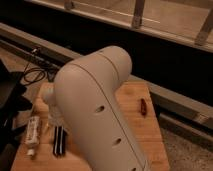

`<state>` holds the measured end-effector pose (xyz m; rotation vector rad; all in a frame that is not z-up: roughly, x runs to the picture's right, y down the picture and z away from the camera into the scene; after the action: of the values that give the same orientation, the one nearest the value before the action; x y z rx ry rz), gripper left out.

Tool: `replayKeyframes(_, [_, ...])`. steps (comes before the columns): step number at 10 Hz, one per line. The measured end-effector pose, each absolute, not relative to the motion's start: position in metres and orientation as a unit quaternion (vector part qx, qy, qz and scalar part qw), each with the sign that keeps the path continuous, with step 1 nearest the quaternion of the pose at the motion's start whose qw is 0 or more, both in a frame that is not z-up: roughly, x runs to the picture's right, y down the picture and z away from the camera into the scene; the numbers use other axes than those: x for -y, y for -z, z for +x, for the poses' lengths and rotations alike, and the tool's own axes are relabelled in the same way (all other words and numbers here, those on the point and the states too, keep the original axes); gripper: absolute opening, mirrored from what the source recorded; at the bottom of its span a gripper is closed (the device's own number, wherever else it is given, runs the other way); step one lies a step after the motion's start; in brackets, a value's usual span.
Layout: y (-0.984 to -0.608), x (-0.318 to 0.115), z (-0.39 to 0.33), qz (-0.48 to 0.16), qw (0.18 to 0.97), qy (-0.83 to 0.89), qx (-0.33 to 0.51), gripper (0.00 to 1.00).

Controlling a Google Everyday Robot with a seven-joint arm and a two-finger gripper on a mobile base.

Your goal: Place the eraser on the white sponge

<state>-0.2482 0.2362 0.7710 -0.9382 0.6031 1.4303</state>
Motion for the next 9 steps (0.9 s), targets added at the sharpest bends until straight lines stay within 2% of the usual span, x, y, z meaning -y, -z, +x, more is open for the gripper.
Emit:
replayKeyframes(7, [-0.786, -0.250, -0.250, -0.412, 0.634, -0.608, -0.243, 0.80])
replayKeyframes(9, [-0.799, -0.261, -0.248, -0.432, 0.629, -0.602, -0.235, 0.80])
